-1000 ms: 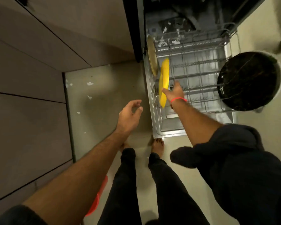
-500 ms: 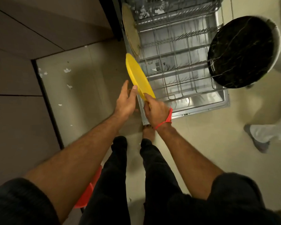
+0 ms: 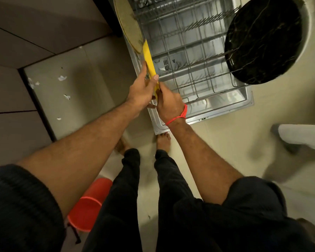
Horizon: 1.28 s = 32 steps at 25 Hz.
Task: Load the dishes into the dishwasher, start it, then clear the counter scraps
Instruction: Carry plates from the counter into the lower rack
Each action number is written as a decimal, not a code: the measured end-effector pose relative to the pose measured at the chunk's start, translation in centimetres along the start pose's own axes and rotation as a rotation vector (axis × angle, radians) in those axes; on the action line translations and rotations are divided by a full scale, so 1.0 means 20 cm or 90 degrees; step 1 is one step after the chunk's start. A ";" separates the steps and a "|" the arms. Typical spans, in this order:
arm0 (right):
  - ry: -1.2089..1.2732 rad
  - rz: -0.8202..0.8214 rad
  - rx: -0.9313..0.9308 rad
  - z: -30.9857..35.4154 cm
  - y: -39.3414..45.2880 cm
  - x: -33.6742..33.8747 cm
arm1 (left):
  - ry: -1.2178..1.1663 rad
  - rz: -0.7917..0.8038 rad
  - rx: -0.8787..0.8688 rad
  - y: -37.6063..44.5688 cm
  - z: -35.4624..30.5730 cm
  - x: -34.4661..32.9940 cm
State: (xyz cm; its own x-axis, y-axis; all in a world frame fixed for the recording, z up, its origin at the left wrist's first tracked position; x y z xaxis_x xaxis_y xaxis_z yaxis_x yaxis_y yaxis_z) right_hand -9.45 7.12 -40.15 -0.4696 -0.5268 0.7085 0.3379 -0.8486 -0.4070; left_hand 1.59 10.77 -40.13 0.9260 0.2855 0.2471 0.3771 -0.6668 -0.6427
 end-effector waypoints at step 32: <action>-0.007 0.112 -0.037 -0.10 -0.01 -0.15 | 0.015 -0.035 -0.001 -0.01 0.09 0.06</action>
State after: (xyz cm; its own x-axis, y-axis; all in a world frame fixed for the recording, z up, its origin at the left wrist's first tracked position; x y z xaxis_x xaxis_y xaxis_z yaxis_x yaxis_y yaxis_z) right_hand -9.72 8.72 -43.24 -0.3988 -0.6666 0.6297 0.3667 -0.7453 -0.5568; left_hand 2.58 12.39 -41.05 0.9038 0.3053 0.2997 0.4278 -0.6519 -0.6261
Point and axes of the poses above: each hand's wrist, its own y-axis towards the middle knuckle, its own x-axis out of the back of the hand, z = x × y, the point moved 8 cm from there along y, towards the middle knuckle, and after that the axes turned 7 degrees about -x, right-handed, at the moved point
